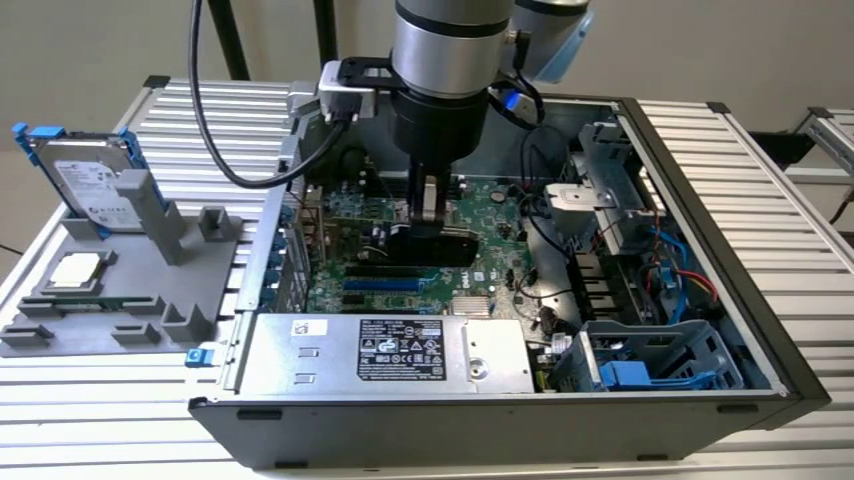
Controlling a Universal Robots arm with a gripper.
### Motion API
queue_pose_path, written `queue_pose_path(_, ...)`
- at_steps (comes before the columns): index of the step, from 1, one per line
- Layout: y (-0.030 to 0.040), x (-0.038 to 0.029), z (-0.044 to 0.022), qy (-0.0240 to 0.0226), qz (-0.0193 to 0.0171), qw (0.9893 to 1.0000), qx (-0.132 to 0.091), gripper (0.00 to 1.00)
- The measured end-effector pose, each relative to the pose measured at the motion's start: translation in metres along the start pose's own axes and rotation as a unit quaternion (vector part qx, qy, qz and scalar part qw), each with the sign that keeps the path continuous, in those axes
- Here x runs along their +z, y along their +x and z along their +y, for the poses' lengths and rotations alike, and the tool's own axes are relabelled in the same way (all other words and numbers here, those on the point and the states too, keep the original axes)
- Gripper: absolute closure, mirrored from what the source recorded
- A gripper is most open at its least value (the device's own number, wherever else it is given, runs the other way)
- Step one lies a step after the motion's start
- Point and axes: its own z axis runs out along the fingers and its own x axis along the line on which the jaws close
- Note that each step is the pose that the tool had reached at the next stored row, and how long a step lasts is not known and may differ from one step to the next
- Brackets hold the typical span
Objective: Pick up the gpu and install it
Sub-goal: 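Insert the gpu into the slot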
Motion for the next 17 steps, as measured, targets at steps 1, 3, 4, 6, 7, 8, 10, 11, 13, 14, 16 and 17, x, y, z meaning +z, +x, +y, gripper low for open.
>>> queue_pose_path(1,0.0,0.0002,0.0,0.0001,-0.0001,1.0,0.0,1.0)
queue_pose_path(3,0.0,0.0004,0.0003,0.0,-0.0001,1.0,0.0,1.0)
queue_pose_path(4,0.0,0.0005,0.0004,0.0,-0.0001,1.0,0.0,1.0)
queue_pose_path(6,0.0001,0.0011,0.0006,0.0,-0.0001,1.0,0.0,1.0)
queue_pose_path(7,0.0,0.0012,0.0007,0.0,-0.0001,1.0,0.0,1.0)
queue_pose_path(8,0.0,0.0014,0.0008,0.0001,-0.0001,1.0,0.0,1.0)
queue_pose_path(10,0.0001,0.0018,0.001,0.0001,-0.0001,1.0,0.0,1.0)
queue_pose_path(11,0.0001,0.002,0.0011,0.0,-0.0001,1.0,0.0,1.0)
queue_pose_path(13,0.0001,0.0029,0.0015,0.0,-0.0001,1.0,0.0,1.0)
queue_pose_path(14,0.0001,0.0035,0.0015,0.0,-0.0001,1.0,0.0,1.0)
queue_pose_path(16,0.0001,0.0036,0.0015,0.0,-0.0001,1.0,0.0,1.0)
queue_pose_path(17,0.0001,0.0037,0.0015,0.0,-0.0001,1.0,0.0,1.0)
